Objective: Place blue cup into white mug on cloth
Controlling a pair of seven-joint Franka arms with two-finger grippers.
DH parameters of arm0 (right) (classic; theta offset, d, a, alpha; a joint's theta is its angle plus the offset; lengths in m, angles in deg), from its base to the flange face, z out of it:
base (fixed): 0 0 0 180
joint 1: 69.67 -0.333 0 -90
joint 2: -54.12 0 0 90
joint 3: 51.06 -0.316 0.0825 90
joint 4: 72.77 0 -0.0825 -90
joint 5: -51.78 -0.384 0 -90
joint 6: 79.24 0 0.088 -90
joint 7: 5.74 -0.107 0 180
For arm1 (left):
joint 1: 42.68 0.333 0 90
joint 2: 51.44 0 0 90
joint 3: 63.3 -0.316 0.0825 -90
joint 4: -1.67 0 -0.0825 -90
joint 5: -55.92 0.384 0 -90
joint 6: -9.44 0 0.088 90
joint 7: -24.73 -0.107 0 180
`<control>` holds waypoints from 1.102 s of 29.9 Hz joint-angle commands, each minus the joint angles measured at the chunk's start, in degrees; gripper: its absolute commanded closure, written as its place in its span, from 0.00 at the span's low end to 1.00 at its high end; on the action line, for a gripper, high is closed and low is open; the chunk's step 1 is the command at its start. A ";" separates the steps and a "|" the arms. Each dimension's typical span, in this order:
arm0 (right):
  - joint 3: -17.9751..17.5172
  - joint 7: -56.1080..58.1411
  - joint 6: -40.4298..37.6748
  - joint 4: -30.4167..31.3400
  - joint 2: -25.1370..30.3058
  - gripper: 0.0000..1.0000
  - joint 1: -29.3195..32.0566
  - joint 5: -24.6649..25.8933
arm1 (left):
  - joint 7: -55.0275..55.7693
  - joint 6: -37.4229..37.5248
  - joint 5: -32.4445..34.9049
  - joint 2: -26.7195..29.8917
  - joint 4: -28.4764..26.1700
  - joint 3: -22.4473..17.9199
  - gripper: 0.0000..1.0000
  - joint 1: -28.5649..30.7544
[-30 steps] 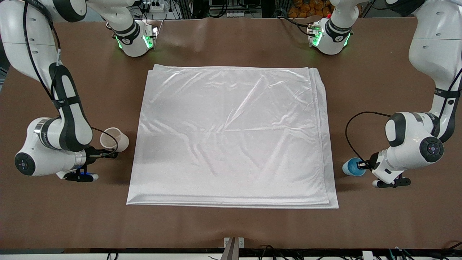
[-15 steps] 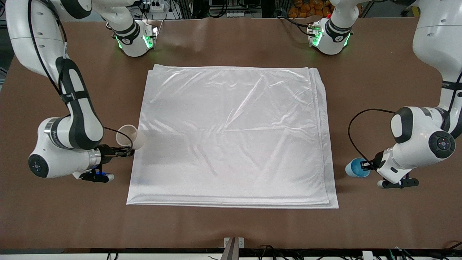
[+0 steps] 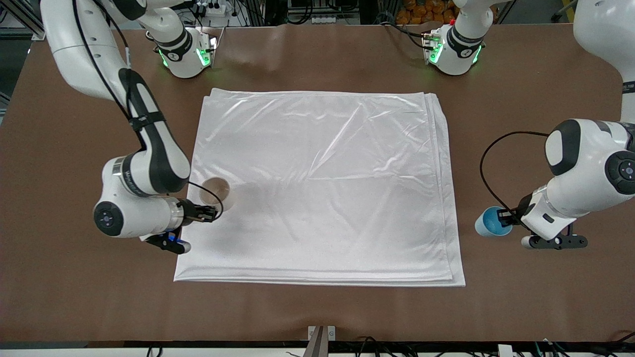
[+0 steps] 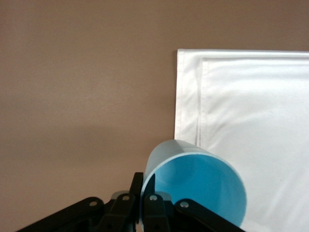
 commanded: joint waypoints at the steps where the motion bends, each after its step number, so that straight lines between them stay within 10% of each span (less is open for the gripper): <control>1: 0.26 -9.41 2.79 -1.02 -0.63 0.99 -3.99 -0.83 | 0.16 1.66 1.38 2.08 -0.76 1.75 1.00 0.23; 15: 0.43 -22.17 6.66 -0.49 -1.16 0.99 -11.72 -9.70 | 1.13 5.17 1.38 4.10 0.56 5.36 1.00 0.14; 33: 0.70 -29.21 15.45 -0.41 -5.20 0.93 -17.35 -9.00 | 8.59 7.72 1.47 5.33 0.91 10.89 1.00 0.14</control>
